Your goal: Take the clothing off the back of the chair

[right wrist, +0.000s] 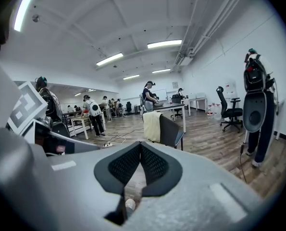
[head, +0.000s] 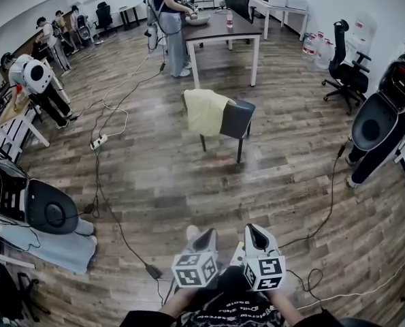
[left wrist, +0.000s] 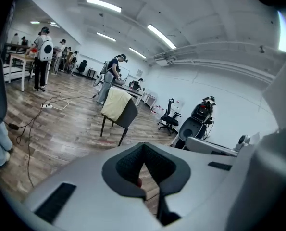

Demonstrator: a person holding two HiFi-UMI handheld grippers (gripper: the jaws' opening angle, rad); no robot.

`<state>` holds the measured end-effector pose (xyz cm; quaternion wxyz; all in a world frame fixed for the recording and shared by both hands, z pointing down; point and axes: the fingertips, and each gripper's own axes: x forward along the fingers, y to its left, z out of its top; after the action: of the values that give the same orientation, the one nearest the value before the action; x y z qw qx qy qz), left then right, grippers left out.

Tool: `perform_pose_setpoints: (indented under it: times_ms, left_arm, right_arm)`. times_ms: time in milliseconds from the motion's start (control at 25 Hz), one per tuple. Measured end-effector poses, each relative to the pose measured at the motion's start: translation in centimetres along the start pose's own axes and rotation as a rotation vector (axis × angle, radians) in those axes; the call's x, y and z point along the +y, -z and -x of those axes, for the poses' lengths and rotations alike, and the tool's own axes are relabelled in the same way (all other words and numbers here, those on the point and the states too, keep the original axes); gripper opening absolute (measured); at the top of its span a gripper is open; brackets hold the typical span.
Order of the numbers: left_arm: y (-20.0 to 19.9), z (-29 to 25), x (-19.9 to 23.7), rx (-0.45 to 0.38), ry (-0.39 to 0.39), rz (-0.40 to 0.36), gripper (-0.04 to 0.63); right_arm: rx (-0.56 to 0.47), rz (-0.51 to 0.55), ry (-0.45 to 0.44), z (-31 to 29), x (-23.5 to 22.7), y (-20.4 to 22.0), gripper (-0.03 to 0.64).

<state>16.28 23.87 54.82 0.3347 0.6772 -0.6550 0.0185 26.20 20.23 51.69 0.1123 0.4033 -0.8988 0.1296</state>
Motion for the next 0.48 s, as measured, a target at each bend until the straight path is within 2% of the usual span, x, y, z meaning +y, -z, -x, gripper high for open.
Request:
perform_pose_setpoints:
  times_ms: [120,480]
  left_arm:
    - [-0.9,-1.3,1.2,0.015,-0.028,-0.017,0.009]
    - [-3.7,-6.5,3.7,0.079,-0.004,-0.008,0.009]
  right_arm:
    - [0.019,-0.011,0.007,-1.3,-0.8,-0.1,0.005]
    - [0.071,-0.034,0.034,-7.2,-2.0,-0.7,0.005]
